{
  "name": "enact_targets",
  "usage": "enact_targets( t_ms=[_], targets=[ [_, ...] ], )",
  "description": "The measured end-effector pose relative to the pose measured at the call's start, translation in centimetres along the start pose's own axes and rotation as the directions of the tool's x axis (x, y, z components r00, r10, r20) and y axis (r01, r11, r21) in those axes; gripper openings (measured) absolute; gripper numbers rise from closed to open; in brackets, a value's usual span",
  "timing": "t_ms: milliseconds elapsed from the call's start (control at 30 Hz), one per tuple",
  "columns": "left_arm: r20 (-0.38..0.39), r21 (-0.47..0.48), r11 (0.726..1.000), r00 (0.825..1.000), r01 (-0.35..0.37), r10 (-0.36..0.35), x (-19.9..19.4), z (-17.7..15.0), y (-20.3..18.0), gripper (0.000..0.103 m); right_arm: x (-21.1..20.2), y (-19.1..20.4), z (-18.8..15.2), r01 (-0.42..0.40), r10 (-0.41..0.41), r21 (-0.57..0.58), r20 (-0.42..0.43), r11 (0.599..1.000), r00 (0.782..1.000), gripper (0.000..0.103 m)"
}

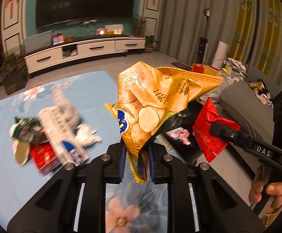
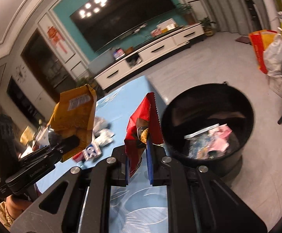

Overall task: Collect trash
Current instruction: 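Carry both items over the black bucket and open both tools to drop them, then move both tools back over the table toward the remaining trash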

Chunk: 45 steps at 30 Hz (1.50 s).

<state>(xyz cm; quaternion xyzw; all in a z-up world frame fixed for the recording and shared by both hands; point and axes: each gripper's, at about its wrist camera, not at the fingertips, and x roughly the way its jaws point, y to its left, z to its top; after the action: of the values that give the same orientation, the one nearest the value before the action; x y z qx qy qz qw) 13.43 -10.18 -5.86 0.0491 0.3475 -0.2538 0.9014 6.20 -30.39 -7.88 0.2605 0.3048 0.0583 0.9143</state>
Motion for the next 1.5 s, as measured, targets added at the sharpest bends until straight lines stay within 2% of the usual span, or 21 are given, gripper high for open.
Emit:
enact_targets(
  t_ms=[200, 500, 633, 700, 767, 800, 867, 1000, 1067, 1167, 1267, 1333, 1500],
  targets=[
    [-0.026, 0.053, 0.997, 0.998, 0.056, -0.055, 4.3, 2.6, -4.3, 0.02, -0.9, -4.1, 1.1, 0.071, -0.074, 0.068, 0.053, 0.995, 0.996, 0.015],
    [-0.067, 0.12, 0.987, 0.993, 0.104, -0.097, 10.1, 4.7, -8.6, 0.025, 0.0, -8.5, 2.7, 0.165, -0.174, 0.113, 0.08, 0.98, 0.981, 0.016],
    [-0.086, 0.138, 0.985, 0.992, 0.107, -0.096, 12.5, 5.2, -9.7, 0.039, 1.1, -10.1, 3.0, 0.189, -0.199, 0.136, 0.062, 0.973, 0.978, 0.023],
    [-0.091, 0.134, 0.985, 0.991, 0.106, -0.095, 13.4, 5.3, -10.0, 0.042, 1.7, -10.9, 3.1, 0.199, -0.208, 0.149, 0.05, 0.969, 0.977, 0.027],
    [-0.097, 0.134, 0.986, 0.991, 0.102, -0.09, 14.3, 5.4, -10.1, 0.056, 2.2, -11.4, 3.1, 0.207, -0.215, 0.156, 0.038, 0.966, 0.976, 0.028],
    [-0.095, 0.136, 0.986, 0.992, 0.099, -0.086, 14.4, 5.5, -10.3, 0.058, 2.4, -11.6, 3.1, 0.214, -0.221, 0.159, 0.032, 0.964, 0.975, 0.029],
    [-0.091, 0.135, 0.986, 0.992, 0.098, -0.086, 14.5, 5.6, -10.2, 0.067, 2.6, -11.8, 3.0, 0.218, -0.225, 0.168, 0.025, 0.961, 0.974, 0.033],
    [-0.072, 0.134, 0.988, 0.995, 0.08, -0.071, 14.0, 5.7, -10.1, 0.077, 2.3, -11.9, 2.8, 0.219, -0.227, 0.18, 0.027, 0.959, 0.974, 0.04],
    [-0.056, 0.13, 0.99, 0.997, 0.055, -0.048, 13.1, 5.6, -9.7, 0.089, 1.7, -11.5, 2.6, 0.223, -0.232, 0.18, 0.032, 0.958, 0.972, 0.044],
    [-0.031, 0.108, 0.994, 0.999, 0.034, -0.031, 11.4, 5.6, -9.0, 0.096, 0.5, -10.5, 2.4, 0.225, -0.235, 0.165, 0.043, 0.96, 0.971, 0.054],
    [-0.01, 0.092, 0.996, 1.0, 0.006, -0.005, 9.6, 5.5, -8.3, 0.099, -0.7, -9.3, 2.4, 0.229, -0.239, 0.137, 0.056, 0.964, 0.97, 0.063],
    [0.008, 0.078, 0.997, 1.0, -0.016, 0.015, 8.0, 5.4, -7.9, 0.1, -1.6, -8.0, 2.3, 0.235, -0.244, 0.118, 0.068, 0.965, 0.967, 0.075],
    [0.046, 0.06, 0.993, 0.994, -0.099, 0.096, 4.2, 5.2, -6.9, 0.1, -3.7, -4.7, 1.9, 0.225, -0.231, 0.067, 0.093, 0.972, 0.969, 0.093]
  ],
)
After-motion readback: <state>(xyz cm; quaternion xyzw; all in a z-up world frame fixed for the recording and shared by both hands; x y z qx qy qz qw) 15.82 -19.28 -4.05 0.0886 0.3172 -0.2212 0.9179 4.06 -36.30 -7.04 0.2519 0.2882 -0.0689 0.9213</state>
